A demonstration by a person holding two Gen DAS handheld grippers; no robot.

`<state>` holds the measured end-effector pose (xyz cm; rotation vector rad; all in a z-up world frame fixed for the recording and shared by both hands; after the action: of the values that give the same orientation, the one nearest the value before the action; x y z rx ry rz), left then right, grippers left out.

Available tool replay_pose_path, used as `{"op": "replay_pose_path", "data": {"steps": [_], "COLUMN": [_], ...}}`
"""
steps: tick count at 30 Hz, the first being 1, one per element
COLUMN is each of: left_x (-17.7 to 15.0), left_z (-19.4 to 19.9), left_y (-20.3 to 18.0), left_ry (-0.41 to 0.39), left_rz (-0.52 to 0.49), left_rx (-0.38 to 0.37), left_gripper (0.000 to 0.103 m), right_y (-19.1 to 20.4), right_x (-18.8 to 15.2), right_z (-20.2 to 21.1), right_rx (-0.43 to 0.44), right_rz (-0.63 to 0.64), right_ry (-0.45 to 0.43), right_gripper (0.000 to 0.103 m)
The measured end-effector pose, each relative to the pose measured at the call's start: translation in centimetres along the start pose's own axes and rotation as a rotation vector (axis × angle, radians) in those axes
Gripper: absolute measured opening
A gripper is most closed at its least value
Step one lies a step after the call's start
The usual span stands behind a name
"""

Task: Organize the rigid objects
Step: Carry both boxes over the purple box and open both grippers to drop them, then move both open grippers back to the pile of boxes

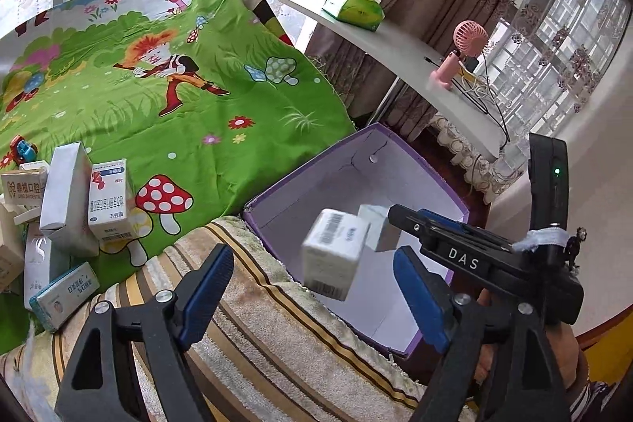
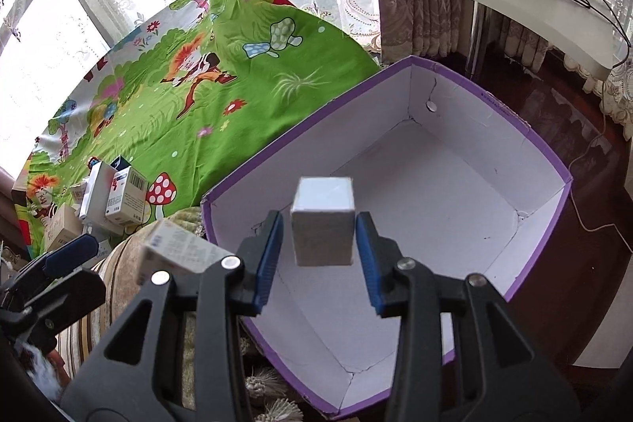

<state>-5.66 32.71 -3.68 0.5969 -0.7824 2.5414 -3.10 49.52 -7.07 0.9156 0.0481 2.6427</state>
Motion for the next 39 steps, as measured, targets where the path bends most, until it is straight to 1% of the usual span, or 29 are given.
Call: {"op": "replay_pose_path", "data": {"steps": [1,2,3,4,7,11,18,22,24,31,34,39], "left_x": [0.0,0.1,0.2,0.4,0.7,1.3,2.2,2.4,2.5,2.1,2.0,1.8], "left_z": [0.2,0.5,0.8,1.1,2.3,3.9,6.9,9.0,10.1,12.5,13.0,13.7], "left_y": [0.3,0.7,1.2,1.8,3.7,6.5,10.5,13.9,15.7,21.5,23.2,25.3], "left_ry": [-0.005,-0.013,-0.025,-0.035,-0.071,-0.117,-0.200,-0.250,-0.271,-0.277,-0.274,-0.278], "left_rz": [0.013,0.030,0.048,0.065,0.109,0.168,0.173,0.181,0.199,0.277,0.301,0.331], "left_rx": [-0.001,0.001,0.009,0.020,0.050,0.096,0.199,0.313,0.345,0.451,0.490,0.587], "left_gripper": [0.084,0.084,0.084,0.084,0.084,0.084,0.084,0.084,0.084,0.084,0.084,0.084], "right_y": [0.0,0.1,0.3,0.6,1.6,3.1,6.7,9.2,10.4,14.4,16.1,18.0], "right_x": [0.2,0.4,0.6,0.8,1.3,1.6,2.2,2.3,2.3,2.8,3.0,3.8], "right_z": [0.2,0.3,0.5,0.8,1.2,1.6,1.8,1.6,1.3,0.1,-0.5,-1.1], "right_rx": [-0.003,-0.010,-0.015,-0.014,0.003,0.044,0.084,0.138,0.141,0.145,0.148,0.119], "right_rz": [0.006,0.015,0.026,0.038,0.084,0.115,0.188,0.213,0.233,0.315,0.346,0.382], "right_ry": [-0.021,-0.038,-0.055,-0.074,-0.109,-0.116,-0.102,-0.094,-0.084,-0.066,-0.055,-0.064], "right_gripper": [0.063,0.069,0.081,0.085,0.088,0.089,0.089,0.089,0.089,0.089,0.089,0.089]}}
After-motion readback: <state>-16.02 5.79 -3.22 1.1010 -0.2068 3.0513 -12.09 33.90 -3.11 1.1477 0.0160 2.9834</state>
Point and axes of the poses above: each gripper's, at about its wrist camera, not at the fingertips, and z roughly against the way its jaws point, y to its left, x to its top, the point moved 9 cm from there along -z, roughly the way its jaws point, and after that the axes turned 9 degrees about z, right-handed, at the moved point
